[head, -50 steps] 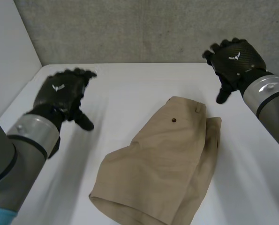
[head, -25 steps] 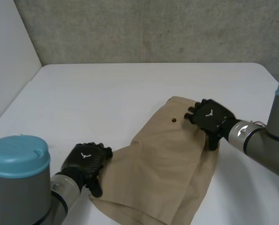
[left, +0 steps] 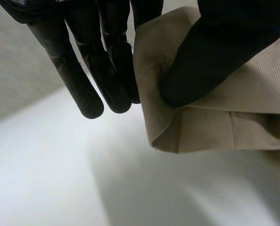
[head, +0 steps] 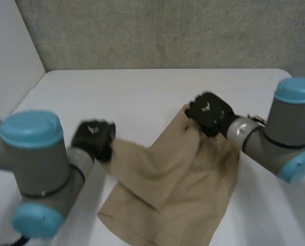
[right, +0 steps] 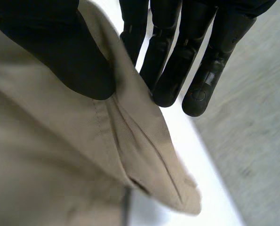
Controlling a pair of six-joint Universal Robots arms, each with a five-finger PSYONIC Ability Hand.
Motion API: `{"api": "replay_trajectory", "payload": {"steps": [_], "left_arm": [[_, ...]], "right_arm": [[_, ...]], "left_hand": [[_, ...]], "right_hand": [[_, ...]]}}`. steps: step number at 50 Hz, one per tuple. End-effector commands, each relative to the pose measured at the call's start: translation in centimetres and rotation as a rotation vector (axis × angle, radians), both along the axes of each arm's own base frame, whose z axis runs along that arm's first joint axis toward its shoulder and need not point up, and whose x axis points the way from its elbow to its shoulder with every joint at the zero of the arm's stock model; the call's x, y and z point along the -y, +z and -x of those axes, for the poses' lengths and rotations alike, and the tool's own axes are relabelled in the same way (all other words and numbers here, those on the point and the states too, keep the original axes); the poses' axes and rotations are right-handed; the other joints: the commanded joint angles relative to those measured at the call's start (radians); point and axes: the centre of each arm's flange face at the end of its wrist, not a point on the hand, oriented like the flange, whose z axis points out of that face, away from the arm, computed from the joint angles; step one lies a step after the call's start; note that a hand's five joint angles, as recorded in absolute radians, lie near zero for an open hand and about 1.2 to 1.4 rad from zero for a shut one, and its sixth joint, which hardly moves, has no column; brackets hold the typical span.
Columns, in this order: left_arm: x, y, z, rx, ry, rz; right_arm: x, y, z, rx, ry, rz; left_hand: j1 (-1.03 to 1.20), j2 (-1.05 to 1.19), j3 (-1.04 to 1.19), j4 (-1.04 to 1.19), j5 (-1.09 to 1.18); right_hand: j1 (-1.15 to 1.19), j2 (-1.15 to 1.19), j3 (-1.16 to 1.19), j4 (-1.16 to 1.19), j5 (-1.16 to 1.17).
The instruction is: Fold the shorts.
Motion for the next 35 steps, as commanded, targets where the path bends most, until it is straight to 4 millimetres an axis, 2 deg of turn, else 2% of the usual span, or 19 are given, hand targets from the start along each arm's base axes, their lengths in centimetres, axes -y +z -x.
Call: {"api": "replay_trajectory", "payload": {"steps": [1,3,6,7,10,11,12,14,15,16,21,26,32,35], "left_arm": [[7.8,4.6,-1.7,0.005,0.123,0.262],[10.1,5.7,-2.7,0.022,0.173,0.34],[11.9,5.7,-3.4,0.038,0.212,0.378],[12.7,5.3,-3.5,0.045,0.223,0.388],[13.7,4.8,-3.7,0.046,0.236,0.402],[14.0,4.4,-3.6,0.043,0.236,0.409],[14.1,4.2,-3.6,0.044,0.236,0.411],[14.3,4.0,-3.6,0.046,0.241,0.417],[14.4,3.9,-3.6,0.053,0.244,0.425],[14.5,3.7,-3.7,0.062,0.244,0.424],[13.9,2.7,-3.7,0.114,0.235,0.404],[12.2,1.6,-3.8,0.144,0.215,0.362],[10.0,2.3,-4.7,0.154,0.212,0.335],[8.0,2.2,-5.3,0.182,0.193,0.278]], "right_arm": [[2.5,3.1,-3.6,0.196,-0.098,0.077],[3.2,3.2,-5.1,0.24,-0.133,0.092],[2.9,2.7,-7.1,0.252,-0.135,0.103],[2.6,2.0,-8.2,0.251,-0.129,0.101],[2.2,1.1,-9.3,0.247,-0.129,0.091],[2.1,0.8,-9.7,0.246,-0.131,0.086],[2.1,0.7,-9.8,0.243,-0.131,0.082],[1.9,0.8,-9.8,0.238,-0.143,0.075],[1.8,0.8,-9.8,0.234,-0.146,0.07],[1.7,0.9,-9.8,0.234,-0.15,0.067],[1.1,2.2,-8.7,0.211,-0.172,0.033],[-0.9,3.4,-7.1,0.146,-0.176,-0.048],[-2.3,2.5,-4.8,0.047,-0.206,-0.163],[-3.8,1.3,-4.1,-0.017,-0.188,-0.251]], "left_hand": [[0.296,0.209,0.213,0.198,0.226],[0.296,0.209,0.213,0.198,0.226],[0.296,0.209,0.213,0.198,0.226],[0.296,0.209,0.213,0.198,0.226],[0.185,0.098,0.102,0.087,0.116],[-0.027,-0.115,-0.111,-0.126,-0.097],[-0.143,-0.23,-0.226,-0.241,-0.213],[-0.521,-0.608,-0.604,-0.619,-0.591],[-0.825,-0.912,-0.908,-0.923,-0.895],[-0.898,-0.985,-0.981,-0.996,-0.968],[-0.925,-1.012,-1.008,-1.023,-0.995],[-0.911,-0.998,-0.994,-1.009,-0.98],[-0.866,-0.953,-0.949,-0.964,-0.936],[-0.858,-0.945,-0.941,-0.956,-0.927]], "right_hand": [[0.428,0.228,0.214,0.212,0.242],[0.428,0.228,0.214,0.212,0.242],[0.428,0.228,0.214,0.212,0.242],[0.15,-0.05,-0.064,-0.066,-0.036],[-0.335,-0.536,-0.549,-0.551,-0.521],[-0.738,-0.938,-0.952,-0.954,-0.924],[-0.794,-0.994,-1.008,-1.01,-0.979],[-0.794,-0.994,-1.008,-1.01,-0.979],[-0.794,-0.994,-1.008,-1.01,-0.979],[-0.794,-0.994,-1.008,-1.01,-0.979],[-0.794,-0.994,-1.008,-1.01,-0.979],[-0.794,-0.994,-1.008,-1.01,-0.979],[-0.794,-0.994,-1.008,-1.01,-0.979],[-0.794,-0.994,-1.008,-1.01,-0.979]]}}
